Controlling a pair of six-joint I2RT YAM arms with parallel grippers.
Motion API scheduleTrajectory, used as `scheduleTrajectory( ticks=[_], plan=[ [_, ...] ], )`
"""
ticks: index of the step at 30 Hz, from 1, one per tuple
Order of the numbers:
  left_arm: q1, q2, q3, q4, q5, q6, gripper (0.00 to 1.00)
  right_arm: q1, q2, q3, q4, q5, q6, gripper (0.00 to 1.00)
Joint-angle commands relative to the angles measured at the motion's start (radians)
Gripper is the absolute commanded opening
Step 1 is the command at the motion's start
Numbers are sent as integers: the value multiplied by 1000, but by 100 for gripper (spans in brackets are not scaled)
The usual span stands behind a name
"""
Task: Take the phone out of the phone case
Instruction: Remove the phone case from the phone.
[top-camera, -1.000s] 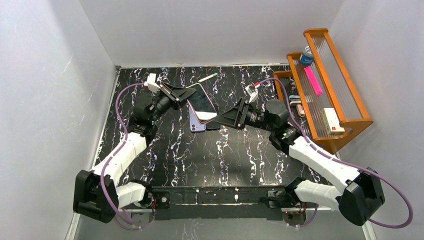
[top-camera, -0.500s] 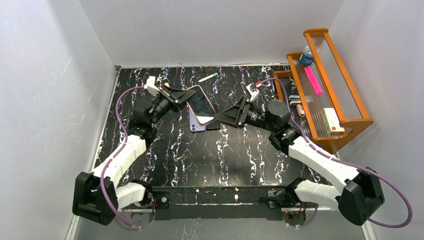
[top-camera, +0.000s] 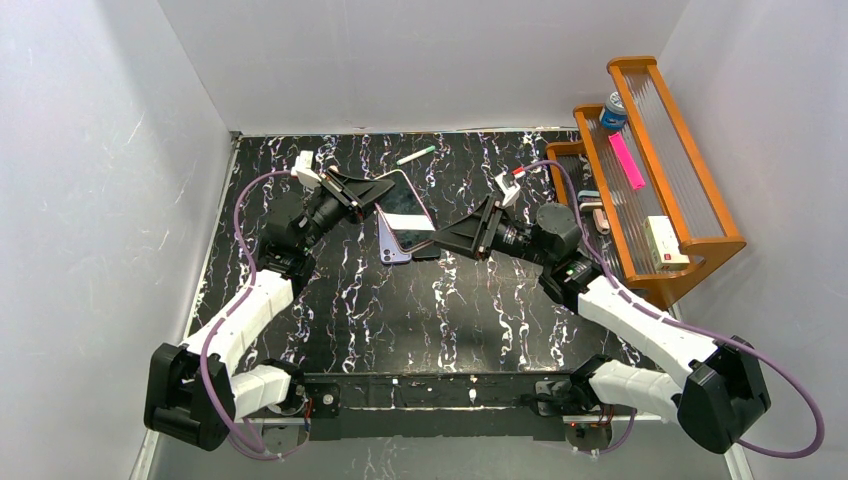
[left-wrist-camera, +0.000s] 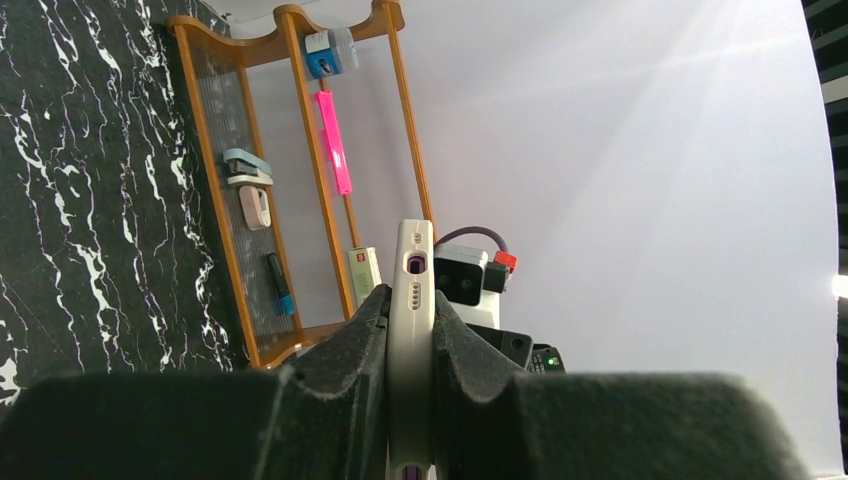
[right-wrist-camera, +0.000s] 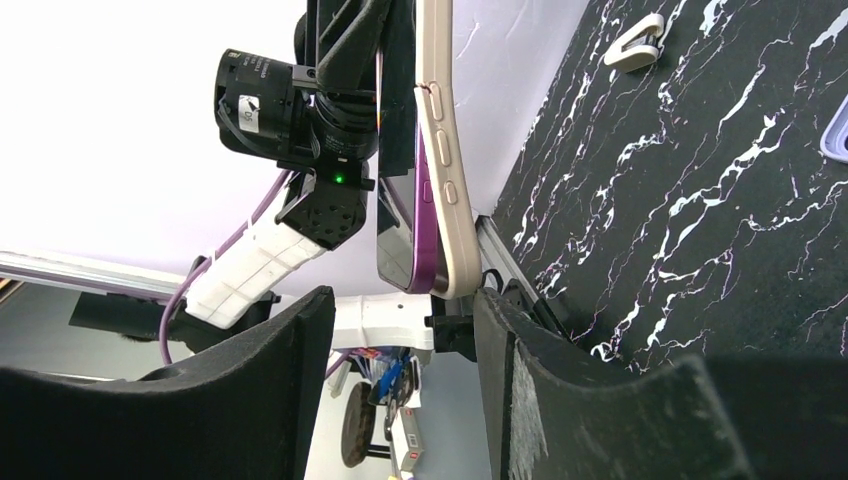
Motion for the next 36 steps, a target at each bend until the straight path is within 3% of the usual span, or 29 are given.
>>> scheduleTrajectory(
  ticks=[1,10,36],
  plan=[
    [-5,-23,27,82,-7,12,0,-6,-39,2,15,-11,-12,61],
    [-14,17,56,83,-9,50,0,-17,-41,35,-72,-30,-27,61],
    [-106,27,56,89,-1,69,0,-53,31,87,59,-85,40,47]
  ],
)
